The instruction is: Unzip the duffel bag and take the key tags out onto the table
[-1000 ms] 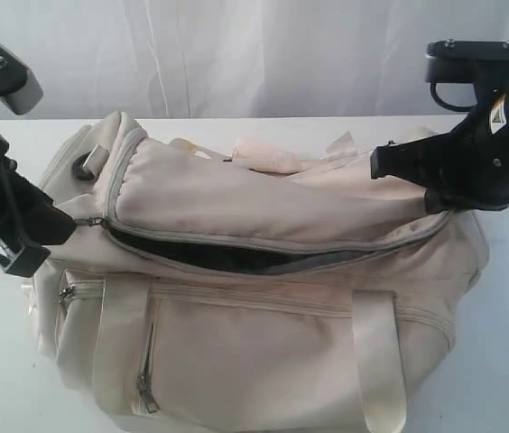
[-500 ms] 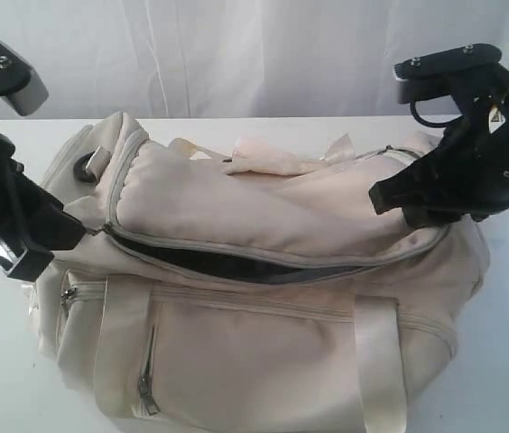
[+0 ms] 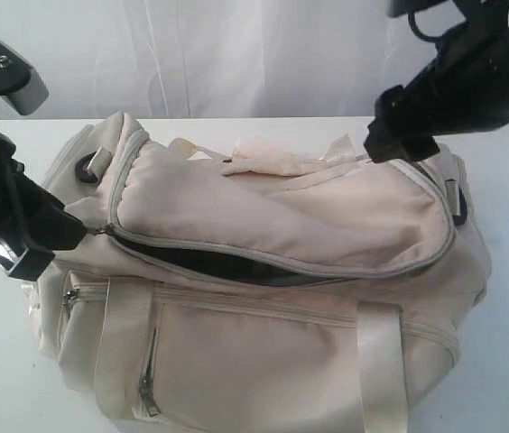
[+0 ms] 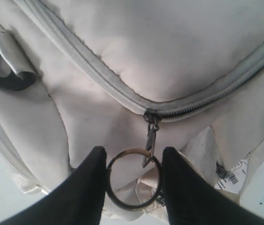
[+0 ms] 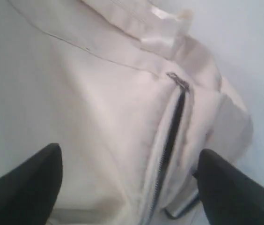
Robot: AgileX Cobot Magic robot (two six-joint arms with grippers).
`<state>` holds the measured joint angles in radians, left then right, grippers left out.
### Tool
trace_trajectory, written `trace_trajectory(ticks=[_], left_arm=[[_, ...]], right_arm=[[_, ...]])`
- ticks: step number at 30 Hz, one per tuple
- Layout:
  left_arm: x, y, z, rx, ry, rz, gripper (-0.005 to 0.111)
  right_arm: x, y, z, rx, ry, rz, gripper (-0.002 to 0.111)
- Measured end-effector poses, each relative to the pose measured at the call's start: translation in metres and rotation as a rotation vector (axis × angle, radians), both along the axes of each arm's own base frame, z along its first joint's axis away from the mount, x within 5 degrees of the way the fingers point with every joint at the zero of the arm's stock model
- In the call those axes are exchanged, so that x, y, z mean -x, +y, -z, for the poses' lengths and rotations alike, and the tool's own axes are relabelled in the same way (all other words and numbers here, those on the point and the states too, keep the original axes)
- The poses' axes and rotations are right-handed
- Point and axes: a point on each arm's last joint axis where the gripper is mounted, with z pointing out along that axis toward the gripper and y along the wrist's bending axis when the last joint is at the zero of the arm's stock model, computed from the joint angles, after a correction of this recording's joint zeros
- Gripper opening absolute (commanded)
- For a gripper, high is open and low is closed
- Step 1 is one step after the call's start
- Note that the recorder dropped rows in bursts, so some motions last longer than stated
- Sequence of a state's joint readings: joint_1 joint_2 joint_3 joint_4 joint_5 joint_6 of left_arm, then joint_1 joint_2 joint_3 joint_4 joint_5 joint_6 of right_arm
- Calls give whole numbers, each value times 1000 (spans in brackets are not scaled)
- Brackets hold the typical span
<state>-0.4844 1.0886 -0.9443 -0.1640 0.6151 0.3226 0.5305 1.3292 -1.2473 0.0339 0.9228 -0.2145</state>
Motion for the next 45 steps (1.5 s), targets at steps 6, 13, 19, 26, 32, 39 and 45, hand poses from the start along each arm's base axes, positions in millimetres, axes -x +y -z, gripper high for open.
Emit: trace_trajectory(ticks=[6,13,19,26,32,39,45], left_arm=[[0,0,0,0,0,0,0],[0,0,0,2,1,0,0],[0,0,0,3,2,0,0],[0,0,0,3,2,0,0],[0,0,0,3,2,0,0],[-6,-2,-4,11,-107,23,0],[-18,-6,0,-6,-113,21,0]], right_arm=[[45,53,-16,-150,-34,-657,66],[82,105,1,35,-320,-962,79],[76,155,54,174,-317,-981,78],[71,182,89,162,-285,-949,48],[70,182,90,167,-284,-949,0],[71,181,90,161,-264,-930,0],[71,181,91,157,-254,-917,0]])
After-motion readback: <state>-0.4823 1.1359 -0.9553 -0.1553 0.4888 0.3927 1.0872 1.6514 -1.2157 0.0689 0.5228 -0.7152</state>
